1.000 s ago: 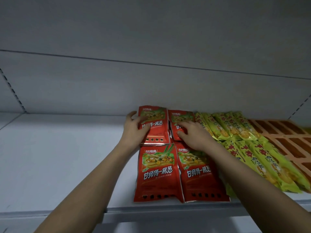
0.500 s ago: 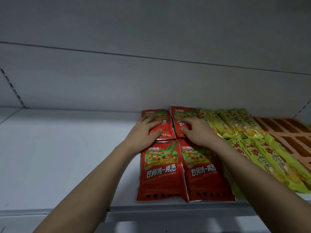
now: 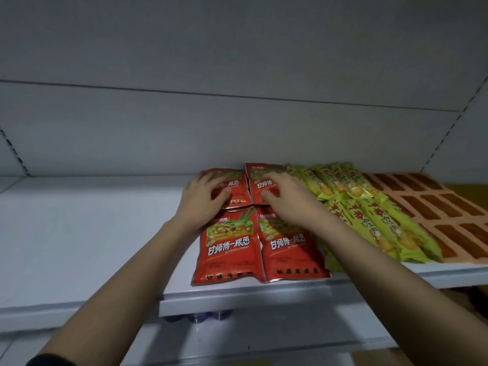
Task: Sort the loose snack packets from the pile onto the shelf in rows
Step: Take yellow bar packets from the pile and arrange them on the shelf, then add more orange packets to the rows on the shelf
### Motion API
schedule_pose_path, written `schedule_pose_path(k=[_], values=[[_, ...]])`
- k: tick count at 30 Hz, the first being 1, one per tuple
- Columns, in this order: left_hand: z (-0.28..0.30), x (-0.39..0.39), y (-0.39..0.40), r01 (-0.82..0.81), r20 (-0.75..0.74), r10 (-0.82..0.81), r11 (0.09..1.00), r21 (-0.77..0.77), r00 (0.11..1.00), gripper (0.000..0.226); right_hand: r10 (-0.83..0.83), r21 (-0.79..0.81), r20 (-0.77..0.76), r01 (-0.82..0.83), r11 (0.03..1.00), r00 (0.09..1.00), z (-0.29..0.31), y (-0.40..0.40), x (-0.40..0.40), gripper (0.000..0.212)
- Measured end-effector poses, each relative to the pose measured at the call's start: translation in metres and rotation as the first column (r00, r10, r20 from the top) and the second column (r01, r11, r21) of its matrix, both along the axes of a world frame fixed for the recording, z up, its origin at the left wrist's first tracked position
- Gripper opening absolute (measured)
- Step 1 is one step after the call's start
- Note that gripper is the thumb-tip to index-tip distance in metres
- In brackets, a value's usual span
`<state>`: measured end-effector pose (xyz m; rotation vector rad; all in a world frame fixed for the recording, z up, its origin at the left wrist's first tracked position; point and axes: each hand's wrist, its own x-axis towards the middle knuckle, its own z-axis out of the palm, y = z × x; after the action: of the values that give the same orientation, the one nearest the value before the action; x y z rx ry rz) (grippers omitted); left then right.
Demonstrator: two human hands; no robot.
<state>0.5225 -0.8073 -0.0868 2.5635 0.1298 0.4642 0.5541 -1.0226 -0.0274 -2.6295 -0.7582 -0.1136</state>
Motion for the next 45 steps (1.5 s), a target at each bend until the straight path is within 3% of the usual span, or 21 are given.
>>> schedule_pose_path(k=[4,10,13,19,25,33,37,45], values=[[0.013,-0.032,-0.008,-0.085,-0.034,0.088,0.994,0.063,0.996,0.065,0.093,0.041,-0.022,-0.092,0.995,0.995,0.009,-0.008,-0.03,0.046],[0.018,-0.141,-0.016,-0.291,-0.141,0.301,0.953,0.086,0.943,0.055,0.276,0.114,-0.033,-0.271,0.956,0.961,-0.007,0.016,-0.093,0.045],[0.018,-0.2,-0.007,-0.403,-0.195,0.417,0.909,0.109,0.887,0.042,0.396,0.106,-0.052,-0.39,0.915,0.917,-0.019,0.049,-0.135,0.047],[0.037,-0.305,0.035,-0.555,-0.251,0.587,0.809,0.191,0.769,0.045,0.62,0.024,-0.12,-0.622,0.783,0.776,-0.021,0.112,-0.215,0.049],[0.034,-0.38,0.074,-0.604,-0.317,0.663,0.749,0.273,0.678,0.06,0.717,-0.034,-0.08,-0.721,0.693,0.693,-0.005,0.171,-0.259,0.049],[0.04,-0.487,0.174,-0.74,-0.266,0.762,0.643,0.198,0.591,0.045,0.822,-0.173,-0.099,-0.823,0.541,0.561,-0.011,0.311,-0.35,0.047],[0.035,-0.537,0.236,-0.789,-0.261,0.805,0.585,0.19,0.534,0.044,0.832,-0.19,-0.085,-0.828,0.527,0.549,-0.009,0.387,-0.391,0.047],[0.037,-0.608,0.344,-0.819,-0.231,0.831,0.547,0.175,0.506,0.047,0.865,-0.185,-0.063,-0.857,0.481,0.499,-0.005,0.52,-0.459,0.049]])
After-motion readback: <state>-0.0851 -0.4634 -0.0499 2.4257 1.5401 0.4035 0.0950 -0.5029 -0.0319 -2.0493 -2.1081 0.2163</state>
